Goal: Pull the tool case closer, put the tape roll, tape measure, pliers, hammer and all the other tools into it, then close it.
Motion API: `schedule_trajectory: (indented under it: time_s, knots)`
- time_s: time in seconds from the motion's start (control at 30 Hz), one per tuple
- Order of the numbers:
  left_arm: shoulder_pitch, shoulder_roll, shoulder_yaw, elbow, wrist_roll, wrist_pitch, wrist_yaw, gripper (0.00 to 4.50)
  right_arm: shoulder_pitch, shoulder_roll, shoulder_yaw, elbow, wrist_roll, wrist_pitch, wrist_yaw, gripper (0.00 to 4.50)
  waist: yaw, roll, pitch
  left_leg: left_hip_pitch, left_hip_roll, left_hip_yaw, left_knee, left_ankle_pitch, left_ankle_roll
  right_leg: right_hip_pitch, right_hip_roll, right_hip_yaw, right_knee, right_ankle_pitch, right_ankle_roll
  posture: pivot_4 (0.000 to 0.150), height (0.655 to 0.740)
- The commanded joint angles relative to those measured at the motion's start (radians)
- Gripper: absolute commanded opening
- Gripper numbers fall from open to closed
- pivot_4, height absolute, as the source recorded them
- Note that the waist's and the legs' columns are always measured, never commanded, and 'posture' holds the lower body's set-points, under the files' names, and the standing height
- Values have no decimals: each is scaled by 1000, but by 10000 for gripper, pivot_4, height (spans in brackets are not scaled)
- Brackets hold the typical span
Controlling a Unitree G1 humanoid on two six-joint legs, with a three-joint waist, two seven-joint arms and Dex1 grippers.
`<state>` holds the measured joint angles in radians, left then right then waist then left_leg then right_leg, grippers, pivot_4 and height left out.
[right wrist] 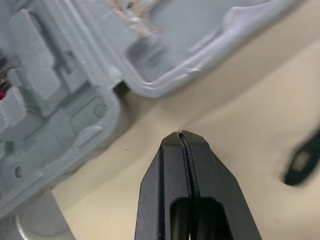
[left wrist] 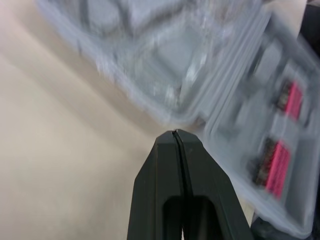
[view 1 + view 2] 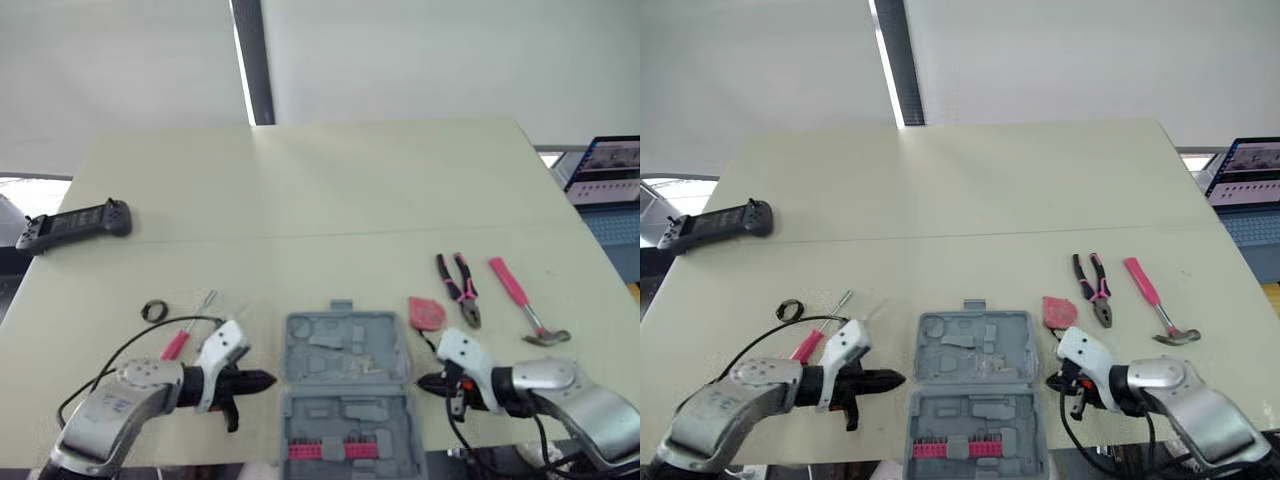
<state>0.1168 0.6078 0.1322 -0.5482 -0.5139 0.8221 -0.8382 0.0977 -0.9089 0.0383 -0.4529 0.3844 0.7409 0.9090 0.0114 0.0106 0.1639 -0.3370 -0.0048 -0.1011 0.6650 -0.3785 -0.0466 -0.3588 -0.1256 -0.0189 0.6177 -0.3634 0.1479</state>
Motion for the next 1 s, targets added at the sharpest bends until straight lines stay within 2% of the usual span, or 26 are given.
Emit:
schedule_trajectory:
  time_s: [0.03, 0.2, 0.27, 0.4, 0.57, 0.87, 0.9, 1.0]
  knots:
    - [110, -9, 181, -80, -64, -133, -31, 0, 59, -24, -127, -81, 100, 0, 64, 289, 1, 0, 0, 0, 0, 0, 0, 0, 0, 0, 0, -1, -2, 0, 0, 1500, 7400]
    - [317, -3, 281, -117, -41, -256, -58, 0, 167, 12, -315, -108, 183, -81, 107, 289, 7, 0, 0, 1, 1, 4, -2, 0, 0, 2, 0, -2, -9, 1, 1, 1500, 7400]
    - [393, -13, 315, -119, -67, -303, -98, 0, 213, 19, -378, -114, 206, -105, 131, 289, 13, -1, 1, 1, 0, 5, -1, 0, 1, 3, 0, -2, -10, 1, 2, 1500, 7400]
    - [526, -50, 362, -112, -75, -416, -153, 0, 319, 66, -482, -96, 204, -224, 178, 289, 20, -3, 1, 0, 0, 5, -1, -1, 1, 5, -1, -2, -13, 1, 2, 1500, 7400]
    - [625, -50, 413, -58, -95, -467, -196, 0, 423, 67, -510, -68, 192, -256, 213, 289, 14, -3, 1, 1, 0, 5, -1, -1, 2, 6, 0, -1, -15, 1, 2, 1500, 7400]
    - [660, -62, 439, 26, -70, -587, -230, 0, 507, 57, -518, -10, 167, -275, 227, 289, 13, -2, 1, 2, 0, 5, -1, -2, 3, 7, 0, -1, -16, 1, 2, 1500, 7400]
    - [663, -64, 438, 35, -66, -591, -224, 2559, 510, 56, -517, -1, 157, -285, 227, 7, 13, -2, 1, 2, 0, 5, -1, -2, 3, 7, 0, -1, -16, 1, 2, 1500, 7400]
    - [676, -76, 432, 56, -50, -626, -223, 12728, 524, 55, -522, 12, 143, -299, 228, 8539, 13, -3, 1, 2, 0, 5, -1, -2, 3, 7, 0, -1, -16, 1, 2, 1500, 7400]
